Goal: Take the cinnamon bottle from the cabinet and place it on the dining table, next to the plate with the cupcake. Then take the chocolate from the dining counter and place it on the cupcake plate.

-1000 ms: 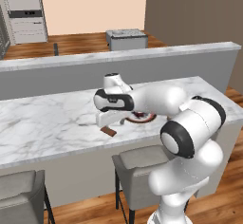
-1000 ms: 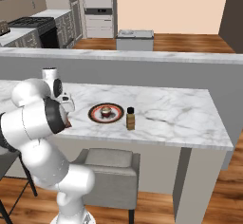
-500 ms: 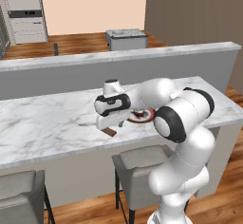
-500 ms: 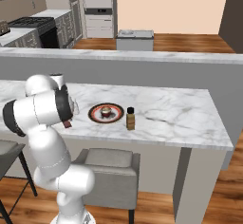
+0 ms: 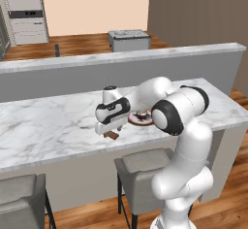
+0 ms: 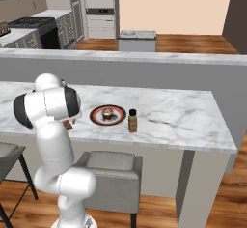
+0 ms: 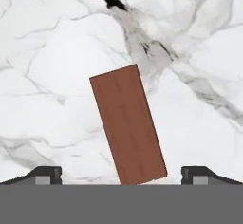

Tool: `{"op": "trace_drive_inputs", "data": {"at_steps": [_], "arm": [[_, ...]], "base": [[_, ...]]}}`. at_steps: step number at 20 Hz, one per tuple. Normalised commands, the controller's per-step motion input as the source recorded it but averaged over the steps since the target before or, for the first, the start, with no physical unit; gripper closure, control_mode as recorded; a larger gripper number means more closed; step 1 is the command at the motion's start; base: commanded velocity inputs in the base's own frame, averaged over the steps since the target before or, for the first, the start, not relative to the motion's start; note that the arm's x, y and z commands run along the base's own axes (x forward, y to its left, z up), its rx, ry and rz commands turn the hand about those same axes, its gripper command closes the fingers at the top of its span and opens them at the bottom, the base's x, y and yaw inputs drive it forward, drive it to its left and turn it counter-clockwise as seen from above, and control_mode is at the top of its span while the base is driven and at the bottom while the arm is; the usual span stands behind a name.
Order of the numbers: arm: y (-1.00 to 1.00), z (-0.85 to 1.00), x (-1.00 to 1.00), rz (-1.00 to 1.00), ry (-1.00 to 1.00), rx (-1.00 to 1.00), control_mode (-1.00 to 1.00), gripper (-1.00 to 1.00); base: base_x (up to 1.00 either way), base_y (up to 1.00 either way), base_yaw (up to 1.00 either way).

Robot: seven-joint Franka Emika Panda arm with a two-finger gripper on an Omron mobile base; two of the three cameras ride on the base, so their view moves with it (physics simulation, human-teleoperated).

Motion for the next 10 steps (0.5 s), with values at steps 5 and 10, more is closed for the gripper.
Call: {"op": "trace_drive_inputs", "data": {"at_steps": [5, 10], "arm": [[0.00, -0.28, 0.11, 0.00, -0.05, 0.00, -1.00, -1.00], [0.00, -0.25, 0.02, 0.00, -0.05, 0.00, -1.00, -1.00]], "base": [[0.00, 0.00, 0.00], [0.00, 0.00, 0.00]]}}
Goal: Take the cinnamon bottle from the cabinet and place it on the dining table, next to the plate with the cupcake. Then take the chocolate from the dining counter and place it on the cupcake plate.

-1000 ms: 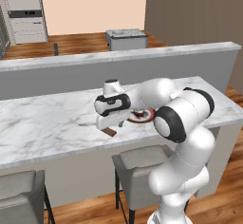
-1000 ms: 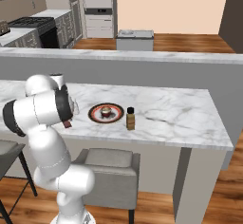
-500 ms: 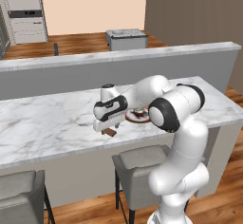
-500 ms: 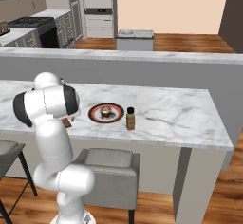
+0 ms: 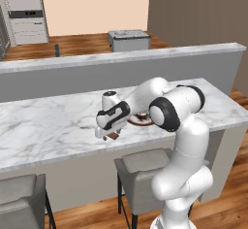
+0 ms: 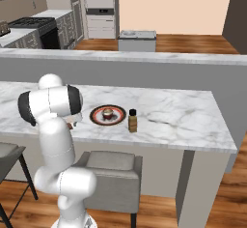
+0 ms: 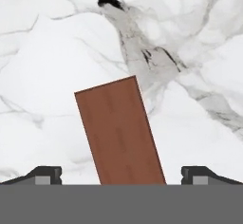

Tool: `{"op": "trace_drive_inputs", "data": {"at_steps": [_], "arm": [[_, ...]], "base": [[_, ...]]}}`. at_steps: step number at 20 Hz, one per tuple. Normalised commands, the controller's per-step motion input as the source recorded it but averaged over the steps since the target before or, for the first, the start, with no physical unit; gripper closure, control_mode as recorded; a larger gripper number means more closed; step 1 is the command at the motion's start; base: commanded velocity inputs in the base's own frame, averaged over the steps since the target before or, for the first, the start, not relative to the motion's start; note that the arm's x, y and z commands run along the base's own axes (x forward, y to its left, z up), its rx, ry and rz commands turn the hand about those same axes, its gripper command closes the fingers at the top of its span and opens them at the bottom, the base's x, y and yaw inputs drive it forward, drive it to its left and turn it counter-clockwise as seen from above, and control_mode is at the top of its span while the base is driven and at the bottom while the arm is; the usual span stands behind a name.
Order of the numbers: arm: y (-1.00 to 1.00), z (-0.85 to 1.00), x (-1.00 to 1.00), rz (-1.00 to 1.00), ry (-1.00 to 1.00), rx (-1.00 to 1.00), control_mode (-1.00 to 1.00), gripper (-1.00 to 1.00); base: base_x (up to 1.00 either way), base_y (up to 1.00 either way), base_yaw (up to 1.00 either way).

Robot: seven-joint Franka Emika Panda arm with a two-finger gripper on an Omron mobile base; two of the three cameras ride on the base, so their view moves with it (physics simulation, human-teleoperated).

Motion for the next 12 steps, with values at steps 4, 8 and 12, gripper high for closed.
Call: {"op": "trace_drive_inputs", "data": {"at_steps": [4, 8, 12], "arm": [[0.00, -0.21, 0.02, 0.00, -0.06, 0.00, -1.00, -1.00], [0.00, -0.25, 0.01, 0.00, -0.03, 0.00, -1.00, -1.00], [0.00, -0.33, 0.00, 0.00, 0.00, 0.00, -1.00, 1.00]], "base": [[0.00, 0.00, 0.00], [0.00, 0.00, 0.00], [0.00, 0.00, 0.00]]}}
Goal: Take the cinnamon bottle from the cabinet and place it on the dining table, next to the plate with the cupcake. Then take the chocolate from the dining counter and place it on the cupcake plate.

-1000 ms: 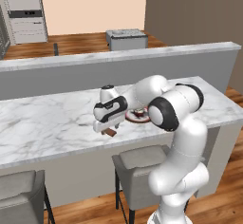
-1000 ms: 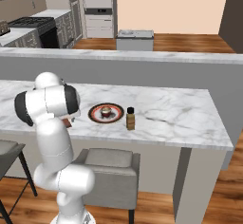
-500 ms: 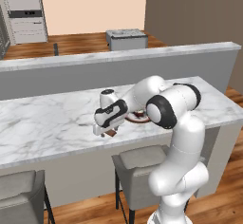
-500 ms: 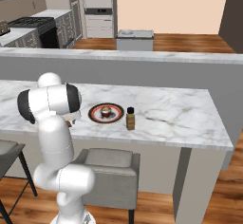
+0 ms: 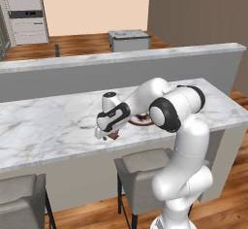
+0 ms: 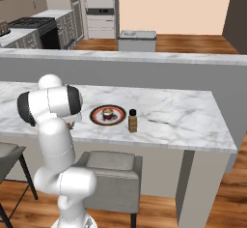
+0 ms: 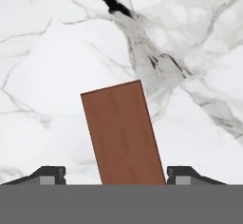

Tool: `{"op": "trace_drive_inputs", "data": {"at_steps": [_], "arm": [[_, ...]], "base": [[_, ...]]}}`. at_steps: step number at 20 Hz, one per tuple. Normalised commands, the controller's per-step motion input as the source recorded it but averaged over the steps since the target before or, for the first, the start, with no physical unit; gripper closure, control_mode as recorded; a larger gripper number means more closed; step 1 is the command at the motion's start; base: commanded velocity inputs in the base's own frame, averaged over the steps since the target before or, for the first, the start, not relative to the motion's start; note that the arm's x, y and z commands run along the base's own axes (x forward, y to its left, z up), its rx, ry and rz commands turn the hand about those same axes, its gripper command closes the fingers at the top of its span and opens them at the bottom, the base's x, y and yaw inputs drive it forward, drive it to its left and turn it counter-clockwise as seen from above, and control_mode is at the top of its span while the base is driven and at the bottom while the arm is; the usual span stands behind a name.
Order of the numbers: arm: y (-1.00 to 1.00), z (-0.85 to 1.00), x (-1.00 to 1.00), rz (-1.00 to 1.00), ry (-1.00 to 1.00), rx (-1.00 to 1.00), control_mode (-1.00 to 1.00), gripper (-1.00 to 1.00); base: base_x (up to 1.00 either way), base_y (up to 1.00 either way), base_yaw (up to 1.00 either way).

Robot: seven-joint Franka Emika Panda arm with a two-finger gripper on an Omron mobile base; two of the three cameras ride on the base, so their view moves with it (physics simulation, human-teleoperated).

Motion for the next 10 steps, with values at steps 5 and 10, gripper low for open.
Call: {"op": "trace_drive_inputs", "data": {"at_steps": [5, 10], "arm": [[0.00, -0.14, 0.00, 0.00, 0.00, 0.00, -1.00, 1.00], [-0.08, 0.26, 0.00, 0.00, 0.08, 0.00, -1.00, 1.00]], "base": [[0.00, 0.00, 0.00], [0.00, 0.00, 0.00]]}}
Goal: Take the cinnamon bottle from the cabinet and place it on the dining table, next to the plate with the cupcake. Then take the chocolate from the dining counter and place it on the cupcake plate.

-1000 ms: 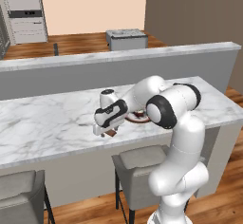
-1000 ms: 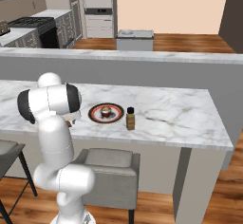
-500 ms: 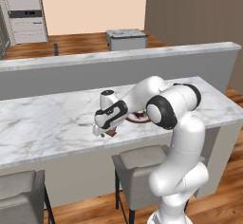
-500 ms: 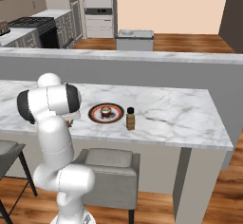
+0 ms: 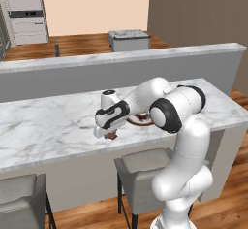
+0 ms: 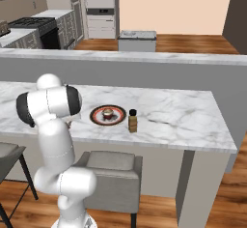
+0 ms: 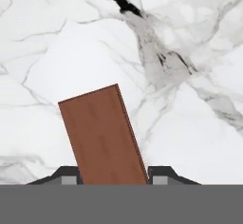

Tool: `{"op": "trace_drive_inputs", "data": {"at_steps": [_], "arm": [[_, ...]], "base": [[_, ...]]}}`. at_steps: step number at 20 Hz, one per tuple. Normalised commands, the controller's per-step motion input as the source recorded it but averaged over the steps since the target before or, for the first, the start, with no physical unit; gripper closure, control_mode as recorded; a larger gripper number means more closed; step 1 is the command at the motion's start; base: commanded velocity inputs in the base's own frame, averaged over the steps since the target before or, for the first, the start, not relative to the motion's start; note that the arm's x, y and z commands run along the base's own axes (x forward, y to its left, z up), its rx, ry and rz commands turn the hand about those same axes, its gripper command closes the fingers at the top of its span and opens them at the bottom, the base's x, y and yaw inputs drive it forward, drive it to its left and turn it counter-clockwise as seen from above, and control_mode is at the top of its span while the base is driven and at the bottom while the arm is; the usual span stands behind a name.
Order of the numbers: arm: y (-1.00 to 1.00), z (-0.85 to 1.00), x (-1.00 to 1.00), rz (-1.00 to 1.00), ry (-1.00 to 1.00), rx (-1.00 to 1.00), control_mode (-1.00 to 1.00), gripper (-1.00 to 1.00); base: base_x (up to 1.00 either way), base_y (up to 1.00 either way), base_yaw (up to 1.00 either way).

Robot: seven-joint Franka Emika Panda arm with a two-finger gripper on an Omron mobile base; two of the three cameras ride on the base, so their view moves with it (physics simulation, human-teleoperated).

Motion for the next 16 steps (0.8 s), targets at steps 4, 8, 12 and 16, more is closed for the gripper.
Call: {"op": "trace_drive_inputs", "data": {"at_steps": [4, 8, 12, 16], "arm": [[-0.53, 0.87, 0.01, 0.00, 0.10, 0.03, -1.00, 1.00], [-0.91, 0.89, 0.15, -0.04, 0.13, 0.03, -1.00, 1.00], [-1.00, 0.18, 0.49, -0.01, 0.10, 0.00, -1.00, 1.00], [-0.69, -0.06, 0.78, 0.02, 0.03, 0.00, -1.00, 1.00]], "base": [[0.00, 0.00, 0.00], [0.00, 0.00, 0.00], [0.00, 0.00, 0.00], [0.00, 0.00, 0.00]]}}
